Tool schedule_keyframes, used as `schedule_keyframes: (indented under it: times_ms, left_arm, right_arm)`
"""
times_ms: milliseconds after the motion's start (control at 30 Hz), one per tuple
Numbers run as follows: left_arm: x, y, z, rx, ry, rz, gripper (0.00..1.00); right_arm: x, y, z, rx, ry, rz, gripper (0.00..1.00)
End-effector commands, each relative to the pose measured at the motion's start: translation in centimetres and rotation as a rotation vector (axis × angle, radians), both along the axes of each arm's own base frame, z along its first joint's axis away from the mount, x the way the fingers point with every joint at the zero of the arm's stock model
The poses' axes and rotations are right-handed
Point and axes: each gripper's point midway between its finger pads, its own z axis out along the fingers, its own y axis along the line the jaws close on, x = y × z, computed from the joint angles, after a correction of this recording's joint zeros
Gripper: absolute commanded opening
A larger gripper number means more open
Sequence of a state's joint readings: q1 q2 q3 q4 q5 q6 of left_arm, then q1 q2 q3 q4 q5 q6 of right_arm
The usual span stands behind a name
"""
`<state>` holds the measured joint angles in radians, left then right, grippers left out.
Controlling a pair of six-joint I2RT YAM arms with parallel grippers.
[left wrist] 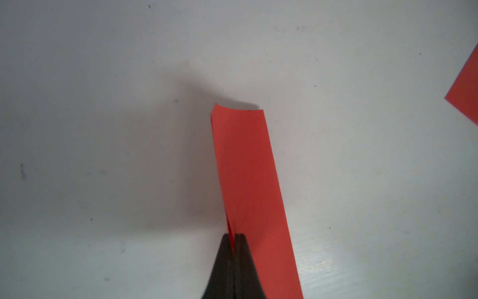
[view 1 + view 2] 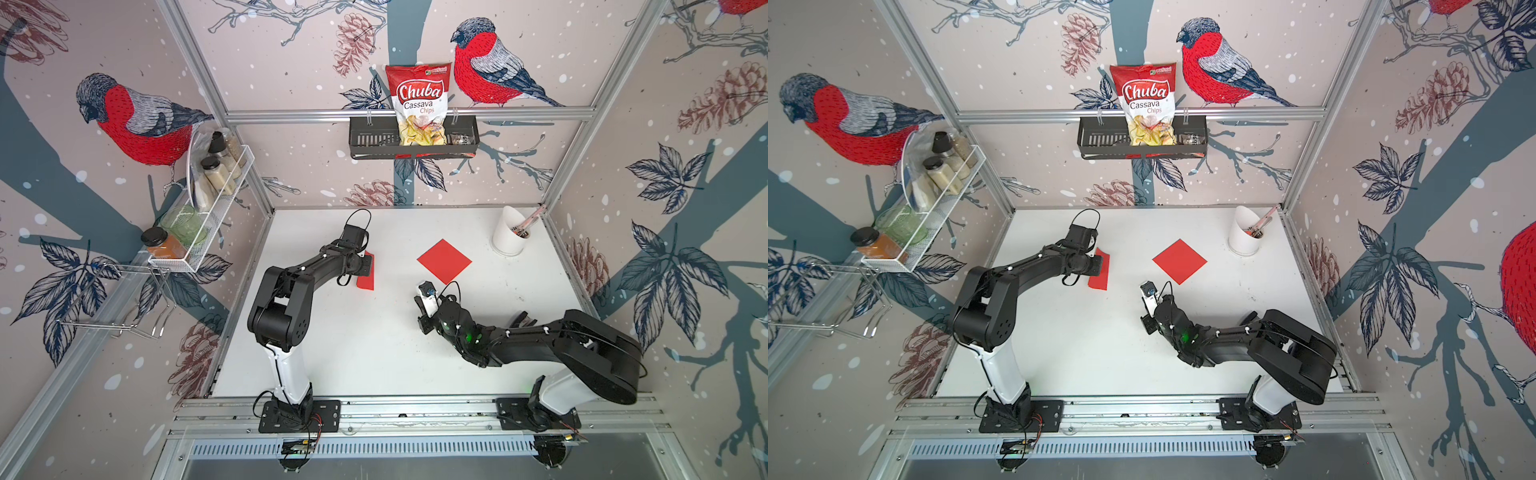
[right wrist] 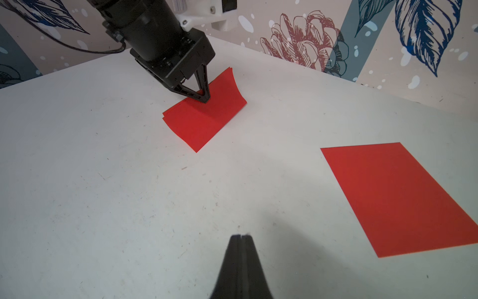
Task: Fold the square paper along the opposite sides
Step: Place the paper at the center of the board.
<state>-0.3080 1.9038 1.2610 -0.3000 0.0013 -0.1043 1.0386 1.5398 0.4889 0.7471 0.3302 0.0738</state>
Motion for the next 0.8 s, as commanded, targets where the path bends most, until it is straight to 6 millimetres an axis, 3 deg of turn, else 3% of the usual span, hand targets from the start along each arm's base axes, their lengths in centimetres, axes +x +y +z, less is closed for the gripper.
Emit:
schedule_keyframes:
  times_ms: [0,200,467,533,767]
  left_arm:
    - [2.1,0.0,0.0,-0.019,-0.018,-0.014,0.0]
    - [4.2,0.0,-1.3,-0.002,0.018,-0.011,0.0]
    - [5.0,0.7,-2.4,0.055,0.037,-0.019,0.01]
    - [5.0,0.9,-2.5,0.06,0.045,-0.01,0.06]
    - [5.1,1.6,-2.4,0.089,0.052,0.022,0.4]
  right_arm:
    - [-0.2,0.7,1.1,0.062,-0.003,0.02,0.0]
    - [0.2,0.3,1.1,0.064,0.002,0.0,0.0]
    - [0.8,0.0,1.0,0.075,0.012,-0.015,0.0]
    - [0.9,0.0,1.0,0.076,0.016,-0.017,0.0]
    - [1.3,-0.4,0.9,0.086,0.026,-0.029,0.0]
